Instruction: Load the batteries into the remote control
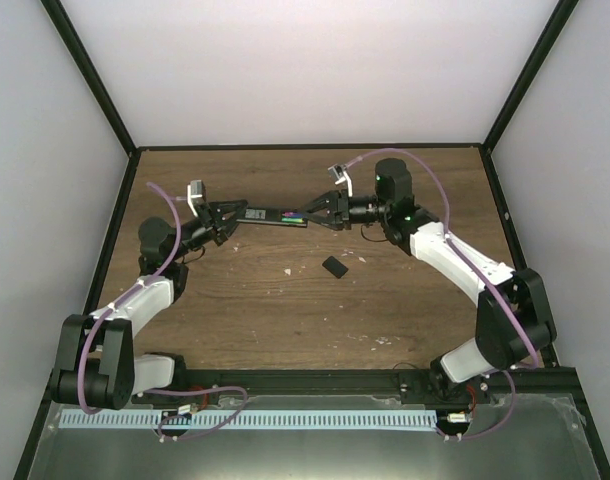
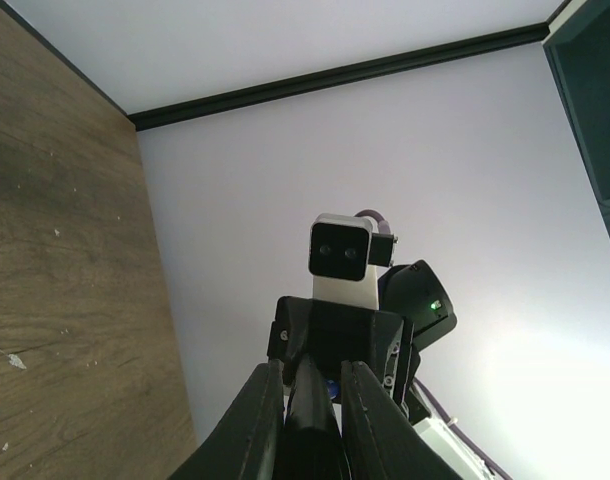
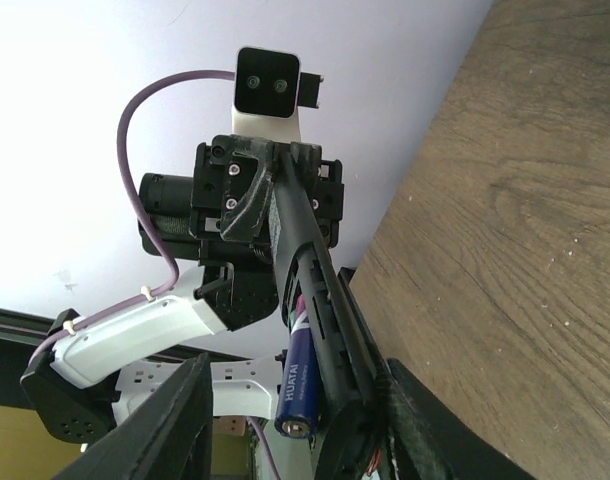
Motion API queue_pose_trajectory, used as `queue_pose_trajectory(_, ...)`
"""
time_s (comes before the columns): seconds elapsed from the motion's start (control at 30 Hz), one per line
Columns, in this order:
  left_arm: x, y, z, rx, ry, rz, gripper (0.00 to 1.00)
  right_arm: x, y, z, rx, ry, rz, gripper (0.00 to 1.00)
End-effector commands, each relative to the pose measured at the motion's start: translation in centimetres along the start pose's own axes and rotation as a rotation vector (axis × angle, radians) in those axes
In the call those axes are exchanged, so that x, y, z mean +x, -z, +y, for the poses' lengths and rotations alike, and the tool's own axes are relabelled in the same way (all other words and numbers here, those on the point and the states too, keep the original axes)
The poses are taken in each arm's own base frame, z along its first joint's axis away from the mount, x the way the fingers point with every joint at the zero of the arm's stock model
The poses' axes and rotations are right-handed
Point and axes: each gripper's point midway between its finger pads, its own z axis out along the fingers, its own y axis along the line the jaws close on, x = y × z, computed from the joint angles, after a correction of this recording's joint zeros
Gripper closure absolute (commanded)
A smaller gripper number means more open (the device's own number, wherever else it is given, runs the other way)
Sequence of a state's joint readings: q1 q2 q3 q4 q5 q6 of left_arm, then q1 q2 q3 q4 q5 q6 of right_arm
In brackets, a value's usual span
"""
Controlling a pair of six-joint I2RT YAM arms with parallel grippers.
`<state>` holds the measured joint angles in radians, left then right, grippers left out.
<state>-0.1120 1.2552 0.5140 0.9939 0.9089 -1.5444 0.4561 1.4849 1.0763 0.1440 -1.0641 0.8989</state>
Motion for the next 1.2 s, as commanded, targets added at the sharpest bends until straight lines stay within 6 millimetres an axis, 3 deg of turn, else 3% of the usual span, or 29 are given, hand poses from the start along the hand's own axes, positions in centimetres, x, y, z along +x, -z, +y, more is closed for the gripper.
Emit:
queue_pose_trajectory(0.0, 0.2, 0.1, -0.9, 0.027, -0.039, 0.009, 1.00, 0.3, -0.4, 0.5, -0.031, 0.012, 0.018, 0.64)
queue_pose_trajectory(1.17, 0.3, -0.1, -0.8, 0.017, -0.048, 0.027, 1.00, 0.4, -1.8, 1.0, -0.042, 0.040, 0.058, 0.85)
